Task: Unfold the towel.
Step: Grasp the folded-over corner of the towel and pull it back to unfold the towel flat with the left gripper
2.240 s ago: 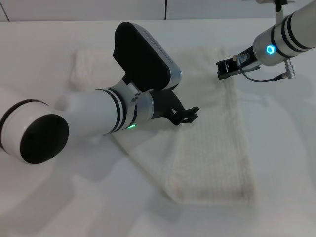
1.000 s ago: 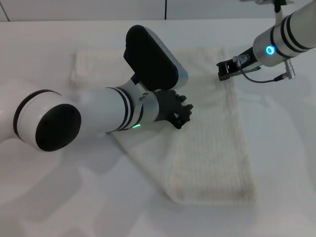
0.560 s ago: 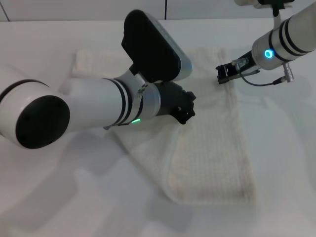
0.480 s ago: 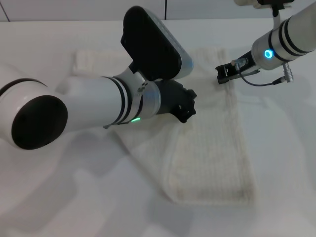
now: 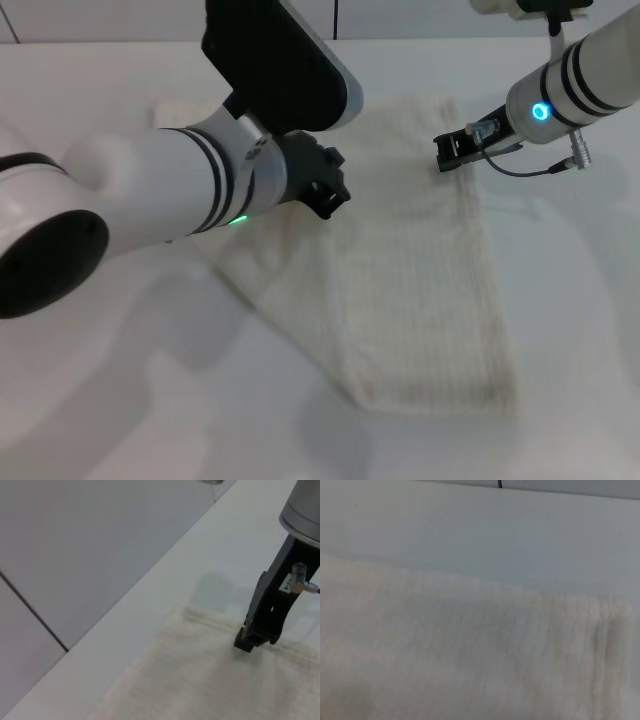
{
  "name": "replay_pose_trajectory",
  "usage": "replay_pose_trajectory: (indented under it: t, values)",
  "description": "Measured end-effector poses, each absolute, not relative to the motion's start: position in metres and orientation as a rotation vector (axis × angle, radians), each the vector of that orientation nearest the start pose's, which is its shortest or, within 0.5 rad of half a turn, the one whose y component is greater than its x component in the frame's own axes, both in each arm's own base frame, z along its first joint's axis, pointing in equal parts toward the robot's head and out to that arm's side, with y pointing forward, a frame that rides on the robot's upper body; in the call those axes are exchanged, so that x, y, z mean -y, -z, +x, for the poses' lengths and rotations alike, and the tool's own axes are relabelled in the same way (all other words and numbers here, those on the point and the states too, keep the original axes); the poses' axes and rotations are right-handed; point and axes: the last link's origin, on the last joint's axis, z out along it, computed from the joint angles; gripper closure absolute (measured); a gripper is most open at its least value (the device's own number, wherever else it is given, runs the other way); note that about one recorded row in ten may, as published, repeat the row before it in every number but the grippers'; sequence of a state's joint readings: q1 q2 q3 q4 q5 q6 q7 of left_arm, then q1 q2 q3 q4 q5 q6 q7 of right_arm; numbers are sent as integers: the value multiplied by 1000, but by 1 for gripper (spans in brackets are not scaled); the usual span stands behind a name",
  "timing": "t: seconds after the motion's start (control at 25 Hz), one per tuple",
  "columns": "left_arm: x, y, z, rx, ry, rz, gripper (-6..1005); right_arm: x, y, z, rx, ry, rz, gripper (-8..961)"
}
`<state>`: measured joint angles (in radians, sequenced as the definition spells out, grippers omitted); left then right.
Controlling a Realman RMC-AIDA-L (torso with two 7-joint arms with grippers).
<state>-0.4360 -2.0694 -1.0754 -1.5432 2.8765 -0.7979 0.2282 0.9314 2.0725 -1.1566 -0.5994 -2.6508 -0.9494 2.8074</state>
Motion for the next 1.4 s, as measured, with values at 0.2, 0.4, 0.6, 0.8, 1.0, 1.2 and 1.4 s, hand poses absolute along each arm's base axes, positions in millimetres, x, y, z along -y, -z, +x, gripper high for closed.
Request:
replay_pose_trajectory:
  t: [0.2,0.4,0.6,0.8,1.0,1.2,1.4]
  values:
    - [-323,68,-105,325,-118,-2427,973,-442,43,209,-1364,180,-2158,925]
    - [-325,51,-114,443,-107,-2375,963,-442,43,211,-1365,178,-2154,924]
    - [-327,33,-130,553,-102,-2309,952,-442,43,212,-1365,175,-2149,923]
    - [-321,19,-141,633,-90,-2261,942,-442,43,213,-1366,174,-2147,921]
    - [-310,15,-146,691,-120,-2258,932,-442,43,213,-1365,171,-2145,920]
    - [-302,15,-154,764,-145,-2246,922,-443,43,213,-1366,171,-2142,919]
    - [-301,13,-158,800,-171,-2237,912,-443,44,213,-1368,174,-2143,917]
